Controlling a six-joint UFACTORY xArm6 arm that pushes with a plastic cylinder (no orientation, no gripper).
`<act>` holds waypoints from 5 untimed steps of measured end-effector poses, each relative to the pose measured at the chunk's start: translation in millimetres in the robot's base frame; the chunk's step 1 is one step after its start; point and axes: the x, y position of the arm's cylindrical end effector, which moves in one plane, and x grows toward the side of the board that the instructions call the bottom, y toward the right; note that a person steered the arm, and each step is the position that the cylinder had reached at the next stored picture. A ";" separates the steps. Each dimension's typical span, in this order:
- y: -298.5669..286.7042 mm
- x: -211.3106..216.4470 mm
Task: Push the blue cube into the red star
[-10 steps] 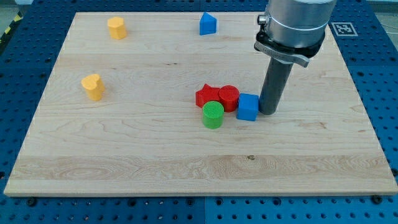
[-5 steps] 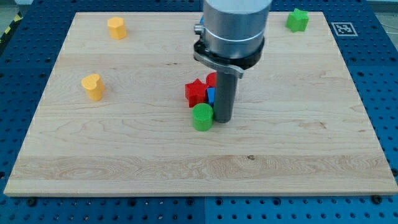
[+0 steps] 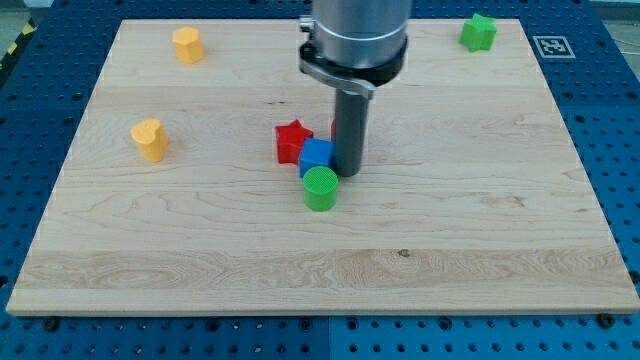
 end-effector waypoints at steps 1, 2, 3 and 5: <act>15.0 0.1; 45.5 14.2; 55.8 43.2; 56.2 64.9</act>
